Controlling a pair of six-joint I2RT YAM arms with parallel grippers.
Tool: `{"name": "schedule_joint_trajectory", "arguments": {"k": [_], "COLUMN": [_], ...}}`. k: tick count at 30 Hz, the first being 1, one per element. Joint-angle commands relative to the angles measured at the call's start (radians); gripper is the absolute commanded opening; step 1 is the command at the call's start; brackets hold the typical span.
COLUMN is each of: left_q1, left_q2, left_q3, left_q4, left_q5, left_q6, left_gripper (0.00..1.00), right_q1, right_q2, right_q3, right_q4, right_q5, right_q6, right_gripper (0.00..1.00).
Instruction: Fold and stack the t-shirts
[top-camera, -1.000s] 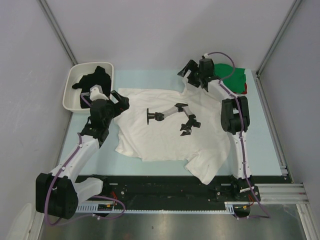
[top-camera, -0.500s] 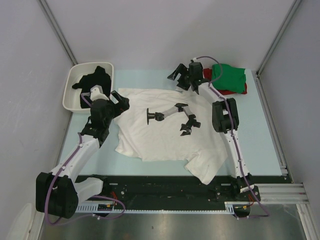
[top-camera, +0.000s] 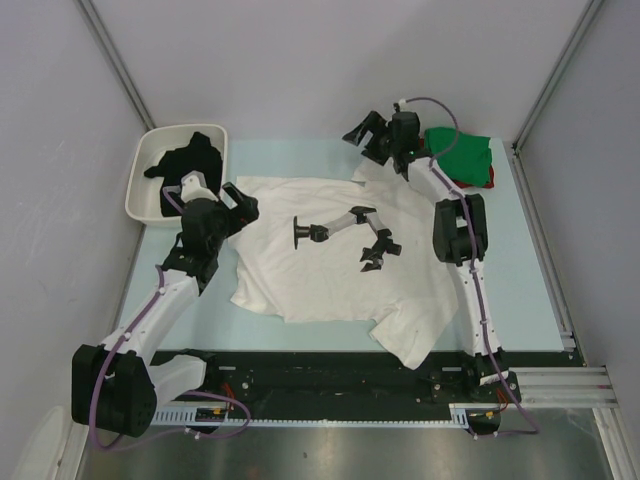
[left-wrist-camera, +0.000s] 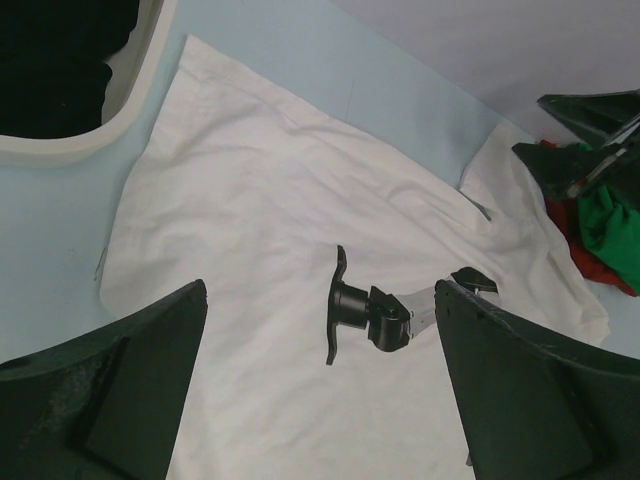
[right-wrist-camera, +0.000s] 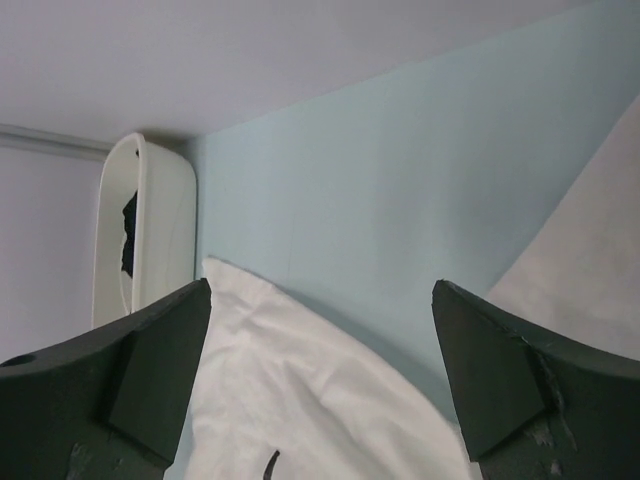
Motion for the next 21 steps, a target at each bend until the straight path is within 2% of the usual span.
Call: {"name": "schedule_joint_trajectory", "arguments": {"k": [1,10,14,21], "left_q1": [-0.002,-0.001,-0.002,-0.002], "left_q2": [-0.011,0.026,0.021,0.035], "left_q3": [0.018,0.044,0.046,0.043], "left_q4": [0.012,-0.021,-0.025,-0.024], "left_q5": [-0.004,-0.006,-0.007,-0.004], "left_q6": [0.004,-0.007,-0.003,-0.005], "left_gripper": [1.0,1.0,1.0,1.0], "right_q1": [-0.008,-0.001,0.004,0.002], "right_q2": [-0.2,-0.147,-0.112,-0.041], "right_q3": [0.036,0.114,0.112,0.135], "right_q4": [-0.088,-0.382,-0.393,-0.393], "right_q5": [0.077,0.227,0.28,0.274], "right_q6": [-0.208,-0.318,-0.369,-0.372], "right_gripper": [0.98,0.97,0.98,0.98]}}
